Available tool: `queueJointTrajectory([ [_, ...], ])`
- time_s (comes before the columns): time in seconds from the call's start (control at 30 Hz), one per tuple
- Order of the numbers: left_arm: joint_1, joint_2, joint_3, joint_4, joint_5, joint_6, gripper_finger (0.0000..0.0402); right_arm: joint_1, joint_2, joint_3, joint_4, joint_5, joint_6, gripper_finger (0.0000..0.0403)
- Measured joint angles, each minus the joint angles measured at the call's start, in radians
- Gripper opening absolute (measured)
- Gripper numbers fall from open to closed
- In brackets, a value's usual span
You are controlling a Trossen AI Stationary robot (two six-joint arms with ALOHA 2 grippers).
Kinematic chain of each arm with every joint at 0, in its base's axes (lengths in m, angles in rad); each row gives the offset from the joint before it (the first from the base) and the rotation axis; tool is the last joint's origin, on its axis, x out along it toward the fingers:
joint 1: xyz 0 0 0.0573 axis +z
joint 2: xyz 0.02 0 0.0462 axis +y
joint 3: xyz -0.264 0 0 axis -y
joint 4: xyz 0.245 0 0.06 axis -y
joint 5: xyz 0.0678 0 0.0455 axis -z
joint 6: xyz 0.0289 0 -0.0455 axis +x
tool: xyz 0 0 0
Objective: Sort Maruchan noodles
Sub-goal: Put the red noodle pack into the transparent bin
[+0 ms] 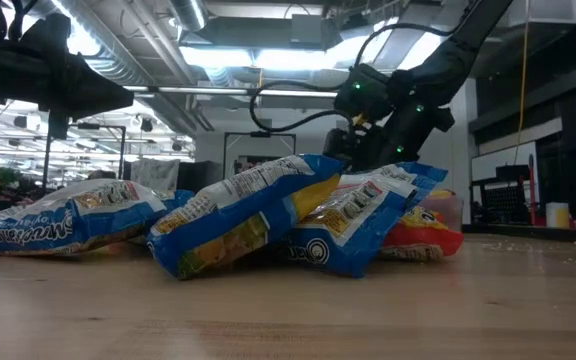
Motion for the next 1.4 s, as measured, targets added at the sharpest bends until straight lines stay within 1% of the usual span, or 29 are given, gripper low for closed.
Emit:
queueJointTrajectory([
  [0.3, 0.000, 0.000, 0.000, 0.000, 0.000, 0.000, 0.0044, -0.004, 0.001, 0.021, -0.021, 0.078, 0.015, 0.0208],
  [0.5, 0.000, 0.000, 0.000, 0.000, 0.000, -0.001, 0.0044, -0.004, 0.001, 0.021, -0.035, 0.078, 0.012, 0.0110],
  [0.67, 0.000, 0.000, 0.000, 0.000, 0.001, -0.034, 0.0044, -0.004, 0.000, 0.021, -0.055, 0.113, 0.016, 0.0019],
  [0.7, 0.000, 0.000, 0.000, 0.000, 0.002, -0.034, 0.0044, -0.004, 0.000, 0.021, -0.058, 0.113, 0.025, 0.0010],
  [0.8, 0.000, 0.000, 0.000, 0.000, 0.002, -0.029, 0.0044, -0.003, 0.000, 0.021, -0.062, 0.113, 0.063, 0.0011],
  [0.93, 0.000, 0.000, 0.000, 0.000, -0.005, -0.048, 0.0044, -0.003, -0.001, 0.021, -0.070, 0.114, 0.104, 0.0003],
  [1.03, 0.000, 0.000, 0.000, 0.002, -0.022, -0.061, 0.0044, -0.003, -0.016, 0.021, -0.078, 0.138, 0.125, 0.0001],
  [1.2, 0.000, 0.000, -0.001, 0.015, -0.052, -0.067, 0.0044, -0.003, -0.102, 0.021, -0.084, 0.150, 0.141, 0.0000],
  [1.4, 0.000, 0.000, -0.001, 0.021, -0.155, -0.166, 0.0044, -0.003, -0.210, 0.021, -0.154, 0.167, 0.161, 0.0000],
])
